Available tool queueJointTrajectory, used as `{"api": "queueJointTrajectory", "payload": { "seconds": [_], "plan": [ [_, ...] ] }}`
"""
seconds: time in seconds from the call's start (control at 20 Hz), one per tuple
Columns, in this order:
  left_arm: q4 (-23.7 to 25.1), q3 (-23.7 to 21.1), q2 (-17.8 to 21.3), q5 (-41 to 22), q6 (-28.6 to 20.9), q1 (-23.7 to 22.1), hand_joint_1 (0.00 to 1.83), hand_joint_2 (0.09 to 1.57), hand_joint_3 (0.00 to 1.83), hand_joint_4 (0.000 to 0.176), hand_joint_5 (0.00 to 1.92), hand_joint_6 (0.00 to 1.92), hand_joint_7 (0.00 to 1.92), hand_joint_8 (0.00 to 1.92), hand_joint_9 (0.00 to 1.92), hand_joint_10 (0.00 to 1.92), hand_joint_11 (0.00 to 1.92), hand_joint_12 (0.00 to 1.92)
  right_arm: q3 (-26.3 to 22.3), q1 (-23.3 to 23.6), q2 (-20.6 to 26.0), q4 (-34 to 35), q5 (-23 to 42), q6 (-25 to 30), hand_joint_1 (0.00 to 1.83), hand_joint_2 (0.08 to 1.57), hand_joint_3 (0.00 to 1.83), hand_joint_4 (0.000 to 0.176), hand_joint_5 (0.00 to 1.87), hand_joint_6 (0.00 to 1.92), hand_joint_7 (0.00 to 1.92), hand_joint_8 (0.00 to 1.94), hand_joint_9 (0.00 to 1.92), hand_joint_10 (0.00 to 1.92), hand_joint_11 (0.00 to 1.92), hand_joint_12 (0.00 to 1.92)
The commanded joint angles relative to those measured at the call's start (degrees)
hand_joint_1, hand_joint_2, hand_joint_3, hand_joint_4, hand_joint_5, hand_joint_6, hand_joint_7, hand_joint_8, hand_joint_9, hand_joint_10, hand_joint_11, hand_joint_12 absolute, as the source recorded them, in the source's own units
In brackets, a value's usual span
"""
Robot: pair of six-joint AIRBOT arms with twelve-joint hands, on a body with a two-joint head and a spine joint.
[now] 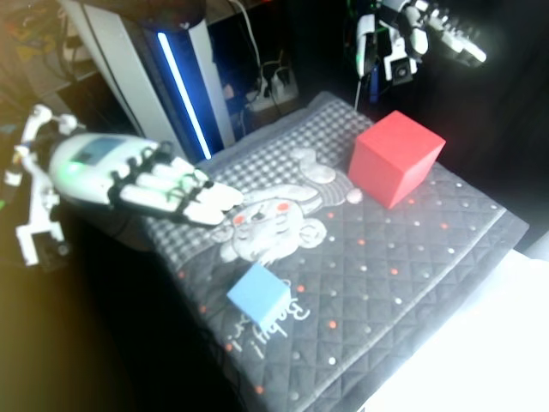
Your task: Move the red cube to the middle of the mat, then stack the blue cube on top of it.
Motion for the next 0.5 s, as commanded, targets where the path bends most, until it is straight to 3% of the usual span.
{"api": "queueJointTrajectory", "payload": {
  "seconds": [0.0,0.1,0.15,0.3,0.4,0.45],
  "plan": [
    [0.04,-0.25,0.19,-7.59,-0.09,0.04,0.37,1.2,0.02,0.109,0.02,0.0,0.0,0.0,0.0,0.0,0.0,0.0,0.21,0.41,0.56,0.66,7.38,-0.15,0.58,1.27,0.0,0.0,0.0,0.0,0.0,0.0,0.0,0.0,0.0,0.94],
    [-0.46,-0.47,0.42,-8.09,-0.09,0.78,0.34,1.21,0.01,0.103,0.02,0.0,0.0,0.0,0.0,0.0,0.0,0.0,0.07,0.29,0.75,0.76,7.39,-0.15,0.56,1.27,0.0,0.0,0.0,0.0,0.0,0.0,0.0,0.0,0.0,1.3],
    [-0.55,-0.53,0.48,-8.12,-0.09,0.88,0.36,1.21,0.01,0.088,0.03,0.01,0.0,0.0,0.0,0.0,0.01,0.0,0.02,0.18,0.81,0.89,7.42,-0.15,0.55,1.26,0.0,0.0,0.0,0.0,0.0,0.0,0.01,0.0,0.0,1.32],
    [-1.16,-0.49,0.46,-6.2,0.33,0.86,0.42,1.17,0.0,0.08,0.0,0.0,0.0,0.0,0.0,0.0,0.0,0.0,-0.01,-0.21,0.81,1.25,7.44,-0.15,0.55,1.25,0.0,0.0,0.0,0.0,0.0,0.0,0.0,0.0,0.0,1.26],
    [-1.65,-0.09,-0.08,-3.7,0.46,0.48,0.47,1.06,0.0,0.136,0.0,0.0,0.0,0.0,0.0,0.0,0.0,0.0,-0.01,-0.24,0.8,1.5,7.44,-0.15,0.52,1.26,0.0,0.0,0.0,0.0,0.0,0.0,0.0,0.0,0.0,1.11],
    [-1.77,0.29,-0.58,-2.12,0.46,-0.02,0.52,1.02,0.0,0.149,0.0,0.0,0.0,0.0,0.0,0.0,0.0,0.0,-0.01,-0.25,0.78,1.59,7.44,-0.15,0.51,1.26,0.0,0.0,0.0,0.0,0.0,0.0,0.0,0.0,0.0,0.98]
  ]
}}
